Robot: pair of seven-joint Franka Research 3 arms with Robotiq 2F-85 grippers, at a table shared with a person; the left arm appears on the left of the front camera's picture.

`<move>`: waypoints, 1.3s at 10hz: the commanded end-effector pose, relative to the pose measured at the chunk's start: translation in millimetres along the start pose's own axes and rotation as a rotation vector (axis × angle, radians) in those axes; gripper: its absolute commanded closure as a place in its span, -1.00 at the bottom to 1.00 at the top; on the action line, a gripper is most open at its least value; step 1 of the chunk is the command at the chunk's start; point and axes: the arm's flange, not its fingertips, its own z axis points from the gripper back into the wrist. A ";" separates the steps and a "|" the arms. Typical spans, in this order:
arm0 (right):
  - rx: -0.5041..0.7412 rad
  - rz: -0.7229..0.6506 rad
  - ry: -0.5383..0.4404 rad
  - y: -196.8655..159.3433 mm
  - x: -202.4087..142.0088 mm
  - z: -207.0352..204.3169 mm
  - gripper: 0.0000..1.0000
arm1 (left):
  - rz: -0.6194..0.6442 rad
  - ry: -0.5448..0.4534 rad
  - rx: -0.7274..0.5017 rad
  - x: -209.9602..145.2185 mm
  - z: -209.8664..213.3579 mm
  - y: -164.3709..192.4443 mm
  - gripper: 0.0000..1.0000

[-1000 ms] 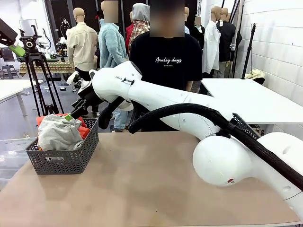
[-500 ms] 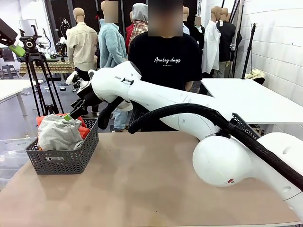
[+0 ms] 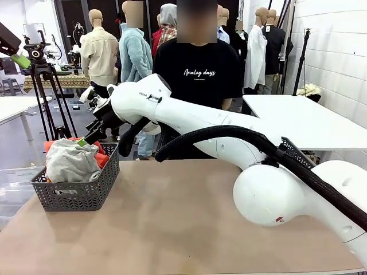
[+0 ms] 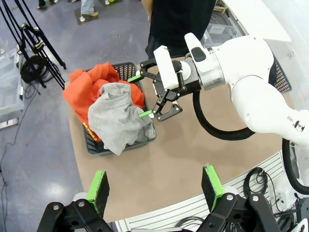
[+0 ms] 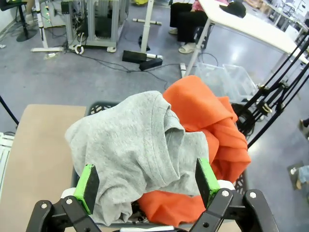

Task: Sort the tops and bottoms.
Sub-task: Sort the clothes according to human instructions.

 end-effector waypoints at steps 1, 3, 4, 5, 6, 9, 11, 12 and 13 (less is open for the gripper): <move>0.015 0.014 -0.011 -0.3 0.8 1.9 -1.00 | -0.003 0.000 -0.005 2.0 2.1 -0.5 -1.00; 0.015 0.014 -0.011 -0.3 0.8 1.9 -1.00 | -0.003 0.000 -0.005 2.0 2.1 -0.5 -1.00; 0.015 0.014 -0.011 -0.3 0.8 1.9 -1.00 | -0.003 0.000 -0.005 2.0 2.1 -0.5 -1.00; 0.015 0.014 -0.011 -0.3 0.8 1.9 -1.00 | -0.003 0.000 -0.005 2.0 2.1 -0.5 -1.00; 0.015 0.014 -0.011 -0.3 0.8 1.9 -1.00 | -0.003 0.000 -0.005 2.0 2.1 -0.5 -1.00; 0.015 0.014 -0.011 -0.3 0.8 1.9 -1.00 | -0.003 0.000 -0.005 2.0 2.1 -0.5 -1.00; 0.015 0.014 -0.011 -0.3 0.8 1.9 -1.00 | -0.003 0.000 -0.005 2.0 2.1 -0.5 -1.00; 0.015 0.014 -0.011 -0.3 0.8 1.9 -1.00 | -0.003 0.000 -0.005 2.0 2.1 -0.5 -1.00; 0.015 0.014 -0.011 -0.3 0.8 1.9 -1.00 | -0.003 0.000 -0.005 2.0 2.1 -0.5 -1.00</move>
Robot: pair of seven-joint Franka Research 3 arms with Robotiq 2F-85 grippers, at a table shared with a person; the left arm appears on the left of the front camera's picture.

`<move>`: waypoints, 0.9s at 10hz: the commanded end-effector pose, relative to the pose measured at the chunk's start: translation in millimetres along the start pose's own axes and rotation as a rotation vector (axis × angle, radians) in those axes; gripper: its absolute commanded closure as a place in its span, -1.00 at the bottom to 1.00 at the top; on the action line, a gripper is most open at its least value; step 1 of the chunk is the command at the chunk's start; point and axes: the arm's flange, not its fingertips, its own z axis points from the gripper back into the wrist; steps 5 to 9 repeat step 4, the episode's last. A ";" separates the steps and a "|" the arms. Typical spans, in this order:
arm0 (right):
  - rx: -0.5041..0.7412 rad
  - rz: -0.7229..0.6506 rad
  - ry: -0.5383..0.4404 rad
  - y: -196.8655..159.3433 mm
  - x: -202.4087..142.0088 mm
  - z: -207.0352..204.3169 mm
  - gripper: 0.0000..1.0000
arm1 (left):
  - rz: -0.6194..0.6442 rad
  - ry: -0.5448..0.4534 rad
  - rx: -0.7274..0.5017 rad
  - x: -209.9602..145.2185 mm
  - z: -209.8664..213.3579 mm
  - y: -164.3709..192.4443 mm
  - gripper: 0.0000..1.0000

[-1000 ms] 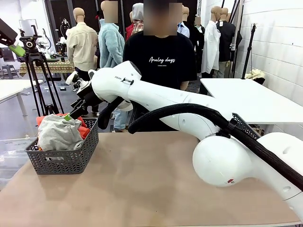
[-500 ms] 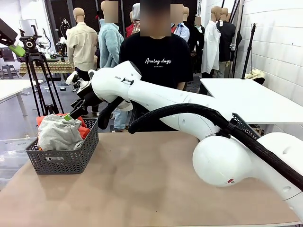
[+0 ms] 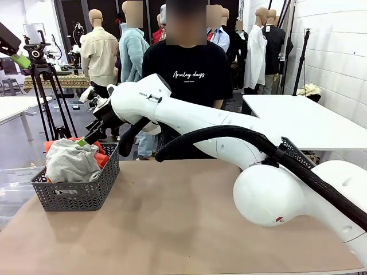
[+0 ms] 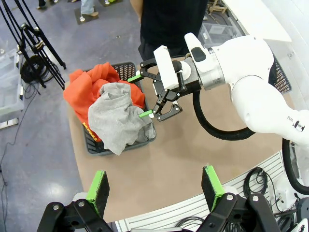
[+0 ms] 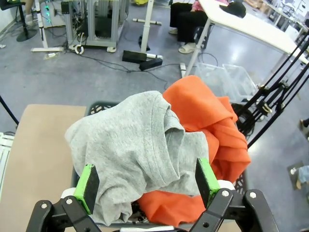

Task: Sort the tops and bottoms.
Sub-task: Sort the clothes according to human instructions.

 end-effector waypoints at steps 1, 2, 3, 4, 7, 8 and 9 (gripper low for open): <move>0.015 0.013 -0.011 -0.3 0.8 1.9 -1.00 | -0.003 0.000 -0.005 2.0 2.1 -0.5 -1.00; 0.015 0.013 -0.011 -0.3 0.8 1.9 -1.00 | -0.003 0.000 -0.005 2.0 2.1 -0.5 -1.00; 0.015 0.013 -0.011 -0.3 0.8 1.9 -1.00 | -0.003 0.000 -0.005 2.0 2.1 -0.5 -1.00; 0.015 0.013 -0.011 -0.3 0.8 1.9 -1.00 | -0.003 0.000 -0.005 2.0 2.1 -0.5 -1.00; 0.015 0.013 -0.011 -0.3 0.8 1.9 -1.00 | -0.003 0.000 -0.005 2.0 2.1 -0.5 -1.00; 0.015 0.013 -0.011 -0.3 0.8 1.9 -1.00 | -0.003 0.000 -0.005 2.0 2.1 -0.5 -1.00; 0.015 0.013 -0.011 -0.3 0.8 1.9 -1.00 | -0.003 0.000 -0.005 2.0 2.1 -0.5 -1.00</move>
